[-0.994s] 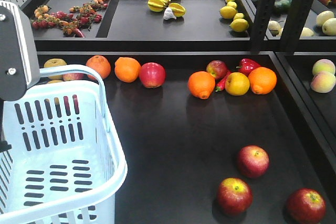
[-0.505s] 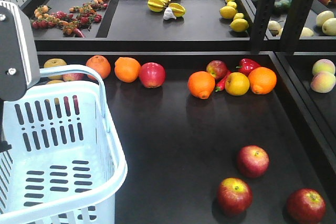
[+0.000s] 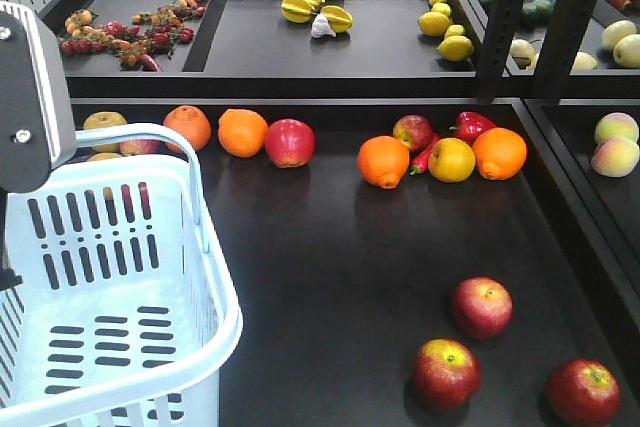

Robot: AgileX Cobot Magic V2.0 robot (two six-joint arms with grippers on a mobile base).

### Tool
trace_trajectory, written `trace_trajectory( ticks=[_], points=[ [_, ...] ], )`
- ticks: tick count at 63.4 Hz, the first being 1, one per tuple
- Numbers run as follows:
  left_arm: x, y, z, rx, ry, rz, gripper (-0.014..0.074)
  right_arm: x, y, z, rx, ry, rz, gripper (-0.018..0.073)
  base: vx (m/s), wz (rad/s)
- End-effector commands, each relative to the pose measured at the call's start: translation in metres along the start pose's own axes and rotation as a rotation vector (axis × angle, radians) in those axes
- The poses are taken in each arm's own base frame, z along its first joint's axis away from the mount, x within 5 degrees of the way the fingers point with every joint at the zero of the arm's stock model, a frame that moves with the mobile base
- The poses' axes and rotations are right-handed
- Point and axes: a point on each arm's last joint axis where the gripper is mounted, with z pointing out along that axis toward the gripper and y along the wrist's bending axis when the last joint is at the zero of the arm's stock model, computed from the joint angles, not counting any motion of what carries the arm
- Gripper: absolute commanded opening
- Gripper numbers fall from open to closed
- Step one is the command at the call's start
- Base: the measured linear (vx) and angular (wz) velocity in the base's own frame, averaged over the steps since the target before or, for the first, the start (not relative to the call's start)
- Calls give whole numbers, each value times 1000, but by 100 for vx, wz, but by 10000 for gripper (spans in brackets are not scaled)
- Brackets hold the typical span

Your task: Pick three apples into basket with both arms

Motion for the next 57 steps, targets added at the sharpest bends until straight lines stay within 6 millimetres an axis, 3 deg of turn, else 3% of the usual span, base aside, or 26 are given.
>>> trace_trajectory(
  ticks=[1,57],
  points=[
    [-7,13,-13,-103,-73,-15,-8,-2,0,-1,8,-66,-7,-7,0,0],
    [-7,13,-13,-107,-76,-15,-6,-2,0,-1,8,-66,-7,-7,0,0]
  ],
)
